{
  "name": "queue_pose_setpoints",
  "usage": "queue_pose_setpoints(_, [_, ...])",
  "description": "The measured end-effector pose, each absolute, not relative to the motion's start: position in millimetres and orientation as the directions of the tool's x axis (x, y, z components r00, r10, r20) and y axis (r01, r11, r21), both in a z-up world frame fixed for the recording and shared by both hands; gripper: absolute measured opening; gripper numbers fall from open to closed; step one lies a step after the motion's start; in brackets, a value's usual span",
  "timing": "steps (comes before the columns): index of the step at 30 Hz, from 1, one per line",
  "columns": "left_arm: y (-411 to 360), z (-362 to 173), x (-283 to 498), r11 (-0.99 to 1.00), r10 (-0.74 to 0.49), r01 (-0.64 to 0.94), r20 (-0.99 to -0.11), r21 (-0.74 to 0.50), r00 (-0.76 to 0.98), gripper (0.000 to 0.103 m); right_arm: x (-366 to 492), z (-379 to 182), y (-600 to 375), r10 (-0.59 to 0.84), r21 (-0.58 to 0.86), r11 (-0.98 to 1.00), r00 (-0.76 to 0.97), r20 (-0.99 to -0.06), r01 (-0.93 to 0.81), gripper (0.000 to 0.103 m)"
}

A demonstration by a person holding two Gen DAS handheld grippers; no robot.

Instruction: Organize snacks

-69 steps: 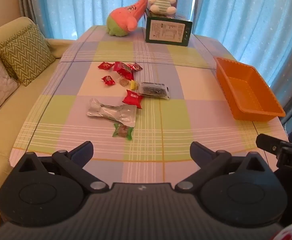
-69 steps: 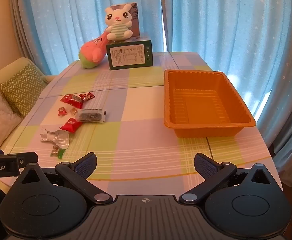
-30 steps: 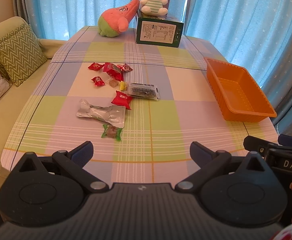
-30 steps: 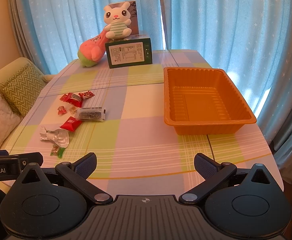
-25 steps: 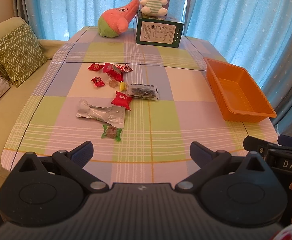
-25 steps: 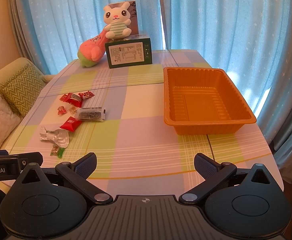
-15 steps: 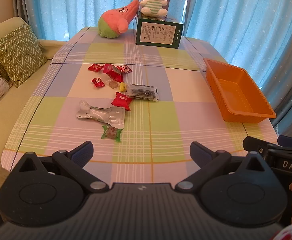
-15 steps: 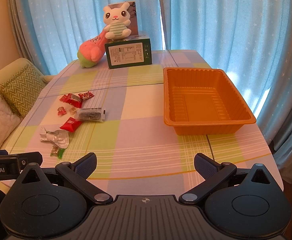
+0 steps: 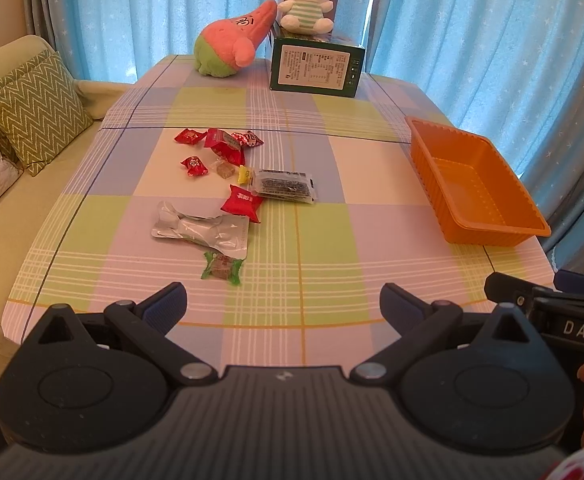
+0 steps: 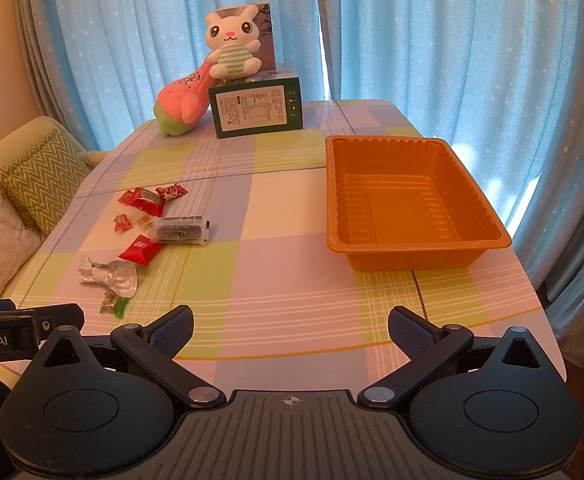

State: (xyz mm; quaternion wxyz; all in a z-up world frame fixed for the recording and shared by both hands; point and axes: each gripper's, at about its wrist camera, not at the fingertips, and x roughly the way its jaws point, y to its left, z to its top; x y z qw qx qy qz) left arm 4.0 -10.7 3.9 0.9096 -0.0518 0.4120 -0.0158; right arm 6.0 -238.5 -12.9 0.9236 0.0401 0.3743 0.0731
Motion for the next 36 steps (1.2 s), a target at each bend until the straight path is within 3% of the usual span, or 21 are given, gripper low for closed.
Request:
queue_pose_setpoints(26, [-12, 3, 4, 0.994, -0.077, -0.010, -0.748, -0.111, 0.659, 0.102, 7, -13, -240, 0.166, 0.135, 0.986, 0.707, -0.687, -0.101, 0.103])
queue_pose_setpoints(36, [20, -12, 12, 0.992, -0.055, -0.053, -0.757, -0.118, 0.652, 0.102, 15, -22, -232, 0.185, 0.140, 0.983, 0.703, -0.686, -0.122, 0.103])
